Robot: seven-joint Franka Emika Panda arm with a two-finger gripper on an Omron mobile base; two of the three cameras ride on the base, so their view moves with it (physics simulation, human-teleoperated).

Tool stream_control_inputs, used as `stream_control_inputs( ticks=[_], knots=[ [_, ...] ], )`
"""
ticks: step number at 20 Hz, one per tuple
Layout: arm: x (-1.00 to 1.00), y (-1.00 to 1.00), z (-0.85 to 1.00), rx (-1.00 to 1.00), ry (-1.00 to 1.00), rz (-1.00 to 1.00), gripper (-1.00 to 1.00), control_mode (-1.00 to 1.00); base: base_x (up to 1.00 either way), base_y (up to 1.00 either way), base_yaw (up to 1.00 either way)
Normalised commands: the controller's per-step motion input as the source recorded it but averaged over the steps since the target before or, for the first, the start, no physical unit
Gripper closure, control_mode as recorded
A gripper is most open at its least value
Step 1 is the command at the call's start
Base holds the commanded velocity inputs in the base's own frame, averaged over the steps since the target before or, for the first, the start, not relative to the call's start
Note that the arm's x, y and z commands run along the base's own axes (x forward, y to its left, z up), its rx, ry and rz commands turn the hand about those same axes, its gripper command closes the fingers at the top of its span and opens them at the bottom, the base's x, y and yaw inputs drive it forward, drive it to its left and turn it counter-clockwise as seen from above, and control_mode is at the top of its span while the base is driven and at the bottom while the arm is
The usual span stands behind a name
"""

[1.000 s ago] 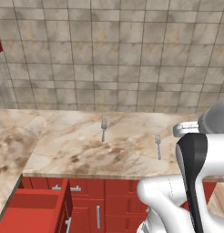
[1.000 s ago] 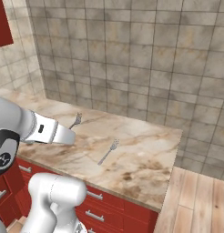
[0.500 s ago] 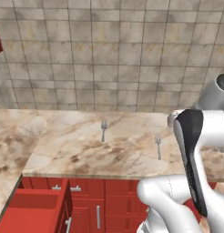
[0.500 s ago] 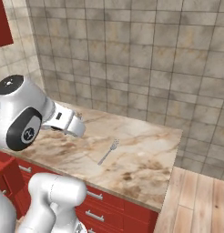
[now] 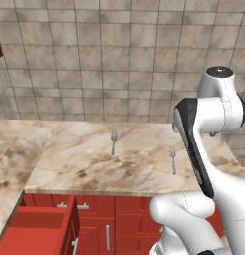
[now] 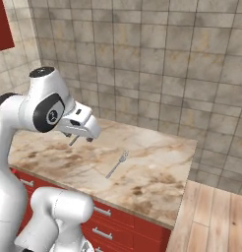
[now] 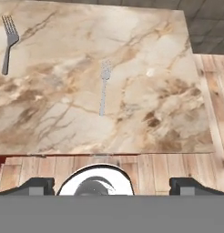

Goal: Organize the utensils by type. Pick up the wooden spoons from the counter and place them in the open cabinet. Then pick up the metallic utensils from the counter and place them in the open drawer.

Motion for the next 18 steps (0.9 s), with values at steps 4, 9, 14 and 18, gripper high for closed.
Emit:
stream_control_inputs(
  ticks=[4, 9, 14, 18],
  knots=[
    [0.38, 0.0, -0.56, -0.12, 0.14, -0.09, -1.0, -1.0, 0.0, 0.0, 0.0],
    [0.34, 0.0, -0.61, -0.08, 0.12, -0.1, -1.0, -1.0, 0.0, 0.0, 0.0],
    [0.35, -0.03, -0.6, 0.0, 0.07, -0.08, -1.0, -1.0, 0.0, 0.0, 0.0],
    [0.41, -0.05, -0.57, 0.07, 0.05, -0.05, -1.0, -1.0, 0.0, 0.0, 0.0]
  ],
)
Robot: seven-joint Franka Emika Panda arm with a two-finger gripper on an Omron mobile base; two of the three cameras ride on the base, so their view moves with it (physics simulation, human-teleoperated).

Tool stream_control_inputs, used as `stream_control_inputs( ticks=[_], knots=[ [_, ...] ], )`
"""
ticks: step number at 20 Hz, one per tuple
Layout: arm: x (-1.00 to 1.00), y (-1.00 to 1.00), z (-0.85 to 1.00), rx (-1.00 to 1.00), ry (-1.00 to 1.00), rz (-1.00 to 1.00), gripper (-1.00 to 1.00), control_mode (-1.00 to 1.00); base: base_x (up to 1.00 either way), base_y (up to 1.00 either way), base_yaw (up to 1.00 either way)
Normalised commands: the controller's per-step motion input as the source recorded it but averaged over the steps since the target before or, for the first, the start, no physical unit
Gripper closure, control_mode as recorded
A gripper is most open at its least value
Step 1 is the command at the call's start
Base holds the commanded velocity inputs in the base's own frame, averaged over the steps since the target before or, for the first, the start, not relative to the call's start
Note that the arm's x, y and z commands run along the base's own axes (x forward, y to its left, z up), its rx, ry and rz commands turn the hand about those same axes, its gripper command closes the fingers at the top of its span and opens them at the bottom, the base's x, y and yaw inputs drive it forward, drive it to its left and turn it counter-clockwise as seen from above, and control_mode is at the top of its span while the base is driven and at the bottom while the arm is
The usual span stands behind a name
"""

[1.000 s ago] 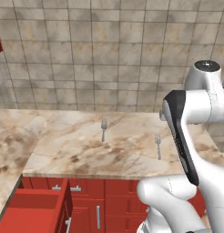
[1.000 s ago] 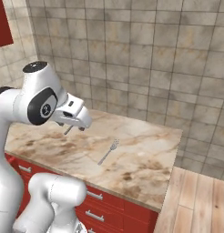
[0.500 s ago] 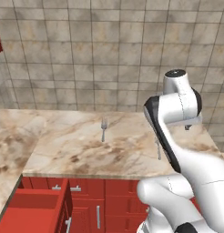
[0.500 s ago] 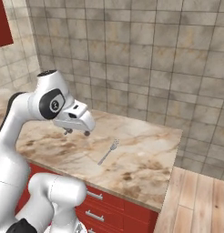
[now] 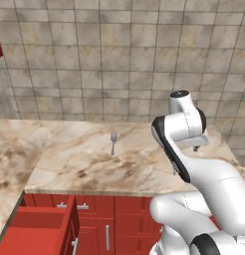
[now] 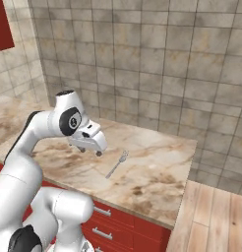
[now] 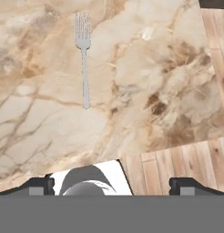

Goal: Organize the utensils by type. Pick up the wooden spoons from the counter and place them in the open cabinet. Then pick up the metallic utensils from the counter and place them in the open drawer.

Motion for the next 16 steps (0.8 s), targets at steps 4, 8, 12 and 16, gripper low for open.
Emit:
stream_control_inputs(
  ticks=[4, 8, 12, 16],
  knots=[
    [0.42, -0.07, -0.46, 0.03, 0.0, -0.02, -1.0, -1.0, 0.0, 0.0, 0.0],
    [0.33, -0.14, -0.37, 0.0, 0.0, 0.0, -1.0, -1.0, 0.0, 0.0, 0.0],
    [0.38, -0.17, -0.31, 0.0, 0.02, 0.0, -1.0, -1.0, 0.0, 0.0, 0.0],
    [0.37, -0.16, -0.36, 0.0, 0.01, 0.0, -1.0, -1.0, 0.0, 0.0, 0.0]
  ],
)
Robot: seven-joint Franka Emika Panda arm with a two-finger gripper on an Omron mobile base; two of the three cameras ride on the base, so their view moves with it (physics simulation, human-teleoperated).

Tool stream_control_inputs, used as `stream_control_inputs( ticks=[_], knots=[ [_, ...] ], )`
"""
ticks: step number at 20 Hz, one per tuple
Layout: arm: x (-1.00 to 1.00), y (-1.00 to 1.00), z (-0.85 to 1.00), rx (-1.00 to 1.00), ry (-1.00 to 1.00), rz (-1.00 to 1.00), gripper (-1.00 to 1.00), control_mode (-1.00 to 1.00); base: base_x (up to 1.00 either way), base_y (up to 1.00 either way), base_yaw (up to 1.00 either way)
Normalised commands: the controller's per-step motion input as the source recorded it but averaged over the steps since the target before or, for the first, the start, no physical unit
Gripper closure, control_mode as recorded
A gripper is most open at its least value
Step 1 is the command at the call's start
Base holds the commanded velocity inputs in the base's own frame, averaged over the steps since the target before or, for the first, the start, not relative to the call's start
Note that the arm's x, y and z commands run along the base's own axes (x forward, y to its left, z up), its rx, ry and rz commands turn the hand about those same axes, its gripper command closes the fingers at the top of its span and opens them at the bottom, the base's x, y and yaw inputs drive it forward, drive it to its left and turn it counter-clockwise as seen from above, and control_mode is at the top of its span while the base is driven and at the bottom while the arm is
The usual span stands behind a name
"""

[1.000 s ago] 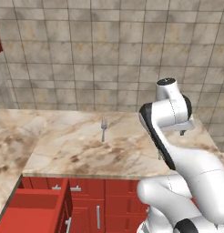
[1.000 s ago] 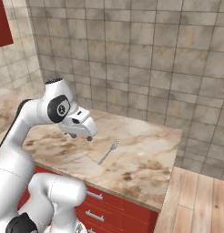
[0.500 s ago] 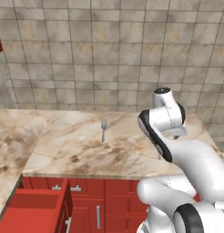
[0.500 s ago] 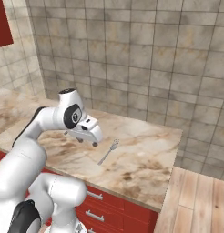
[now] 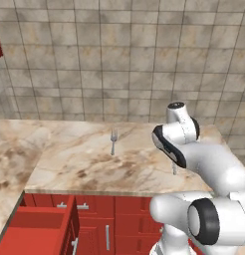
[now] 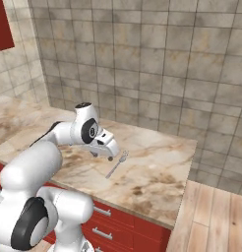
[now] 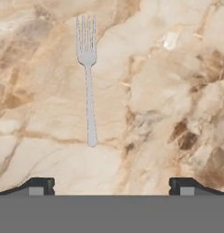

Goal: Organize the utensils by type. Pick up the wooden spoons from the counter and place them in the open cabinet. Then pick up the metallic utensils from the counter and place them in the open drawer.

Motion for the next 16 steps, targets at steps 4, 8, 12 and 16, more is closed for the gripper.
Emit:
stream_control_inputs(
  ticks=[4, 8, 12, 16],
  knots=[
    [0.33, -0.12, -0.35, 0.02, 0.0, 0.0, -1.0, -1.0, 0.0, 0.0, 0.0],
    [0.37, -0.09, -0.31, 0.02, 0.0, 0.0, -1.0, -1.0, 0.0, 0.0, 0.0],
    [0.37, -0.08, -0.28, 0.0, 0.0, 0.0, -1.0, -1.0, 0.0, 0.0, 0.0],
    [0.35, -0.1, -0.26, 0.0, 0.0, 0.0, -1.0, -1.0, 0.0, 0.0, 0.0]
  ],
)
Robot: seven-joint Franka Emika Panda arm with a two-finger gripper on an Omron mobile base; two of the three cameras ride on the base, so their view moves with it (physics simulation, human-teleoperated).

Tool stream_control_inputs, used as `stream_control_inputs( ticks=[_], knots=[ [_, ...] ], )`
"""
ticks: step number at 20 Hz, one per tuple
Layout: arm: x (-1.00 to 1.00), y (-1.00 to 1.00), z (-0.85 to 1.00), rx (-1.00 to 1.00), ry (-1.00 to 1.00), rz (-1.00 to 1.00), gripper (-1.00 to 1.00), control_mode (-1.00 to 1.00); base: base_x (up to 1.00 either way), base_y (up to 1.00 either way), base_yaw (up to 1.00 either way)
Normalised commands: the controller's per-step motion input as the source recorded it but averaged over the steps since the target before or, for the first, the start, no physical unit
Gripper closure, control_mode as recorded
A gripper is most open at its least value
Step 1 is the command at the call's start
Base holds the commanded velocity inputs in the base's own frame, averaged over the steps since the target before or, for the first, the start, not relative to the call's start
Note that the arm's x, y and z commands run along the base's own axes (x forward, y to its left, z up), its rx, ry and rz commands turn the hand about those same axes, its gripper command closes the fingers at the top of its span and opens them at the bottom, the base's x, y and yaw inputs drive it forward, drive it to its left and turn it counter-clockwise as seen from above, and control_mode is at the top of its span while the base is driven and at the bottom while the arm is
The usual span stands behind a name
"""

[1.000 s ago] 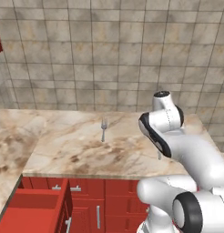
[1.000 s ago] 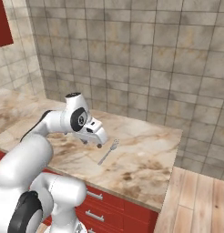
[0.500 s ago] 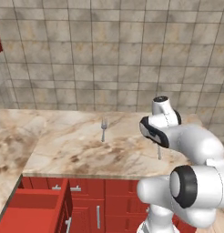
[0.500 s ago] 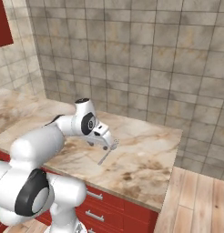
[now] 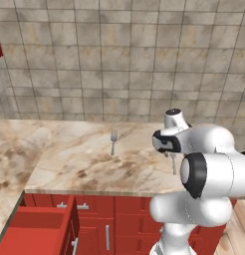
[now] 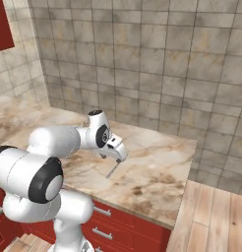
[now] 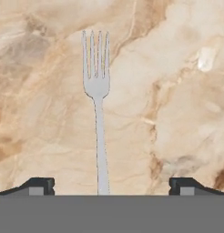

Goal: Organize the utensils by type. Pick up the wooden spoons from the counter and place them in the open cabinet. Then pick up the metallic utensils from the counter and place them in the open drawer.

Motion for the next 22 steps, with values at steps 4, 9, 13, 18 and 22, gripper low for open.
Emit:
stream_control_inputs(
  ticks=[4, 9, 13, 18, 22],
  knots=[
    [0.39, -0.14, -0.23, 0.0, 0.03, 0.0, -1.0, -1.0, 0.0, 0.0, 0.0],
    [0.26, -0.13, -0.3, 0.0, 0.07, 0.0, -1.0, -1.0, 0.0, 0.0, 0.0],
    [0.18, -0.08, -0.32, 0.0, 0.05, 0.0, -1.0, -1.0, 0.0, 0.0, 0.0],
    [0.13, -0.01, -0.37, 0.0, 0.02, 0.0, -1.0, -1.0, 0.0, 0.0, 0.0],
    [0.18, 0.0, -0.24, 0.0, 0.0, 0.0, -1.0, -1.0, 0.0, 0.0, 0.0]
  ],
)
